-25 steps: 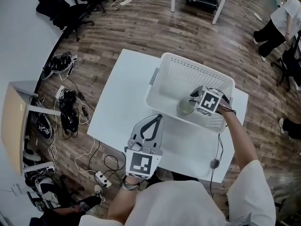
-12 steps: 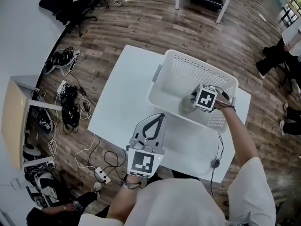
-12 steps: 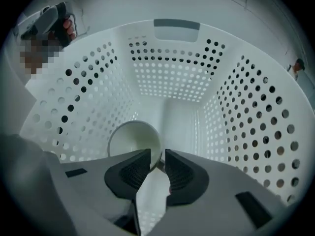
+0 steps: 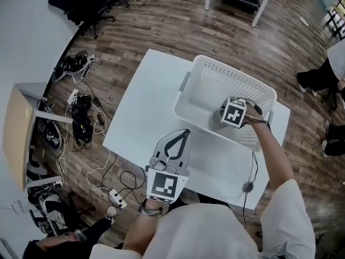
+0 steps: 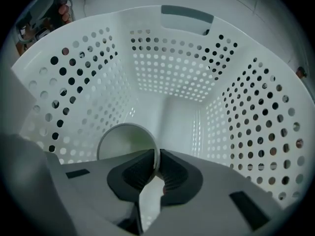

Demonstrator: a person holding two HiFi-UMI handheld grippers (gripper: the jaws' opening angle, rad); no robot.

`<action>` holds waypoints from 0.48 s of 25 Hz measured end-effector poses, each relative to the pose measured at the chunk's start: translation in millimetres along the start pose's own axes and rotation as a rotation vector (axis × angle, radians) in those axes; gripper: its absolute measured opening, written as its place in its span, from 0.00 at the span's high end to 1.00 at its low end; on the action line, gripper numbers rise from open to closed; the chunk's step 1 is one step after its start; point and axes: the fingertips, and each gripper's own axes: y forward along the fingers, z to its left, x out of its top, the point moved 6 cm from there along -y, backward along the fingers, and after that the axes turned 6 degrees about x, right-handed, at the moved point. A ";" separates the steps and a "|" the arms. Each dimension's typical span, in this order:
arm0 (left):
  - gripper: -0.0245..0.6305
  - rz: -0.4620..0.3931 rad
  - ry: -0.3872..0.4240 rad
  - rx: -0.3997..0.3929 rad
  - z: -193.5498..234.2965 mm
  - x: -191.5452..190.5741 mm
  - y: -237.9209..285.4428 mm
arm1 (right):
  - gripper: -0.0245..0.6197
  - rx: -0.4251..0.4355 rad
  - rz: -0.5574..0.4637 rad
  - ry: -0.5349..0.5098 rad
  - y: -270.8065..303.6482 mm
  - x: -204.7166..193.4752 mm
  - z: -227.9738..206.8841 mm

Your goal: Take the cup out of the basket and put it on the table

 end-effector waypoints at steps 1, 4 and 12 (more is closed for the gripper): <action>0.96 0.012 -0.006 -0.005 0.5 0.0 -1.6 | 0.89 -0.006 -0.004 0.004 -0.7 1.5 -0.1; 0.96 0.020 -0.009 -0.011 0.8 0.5 -5.7 | 0.90 -0.017 -0.012 0.022 -1.5 2.6 0.7; 0.96 -0.013 0.000 -0.004 4.9 5.2 -16.3 | 0.90 -0.092 -0.042 0.090 -19.5 -3.1 -1.5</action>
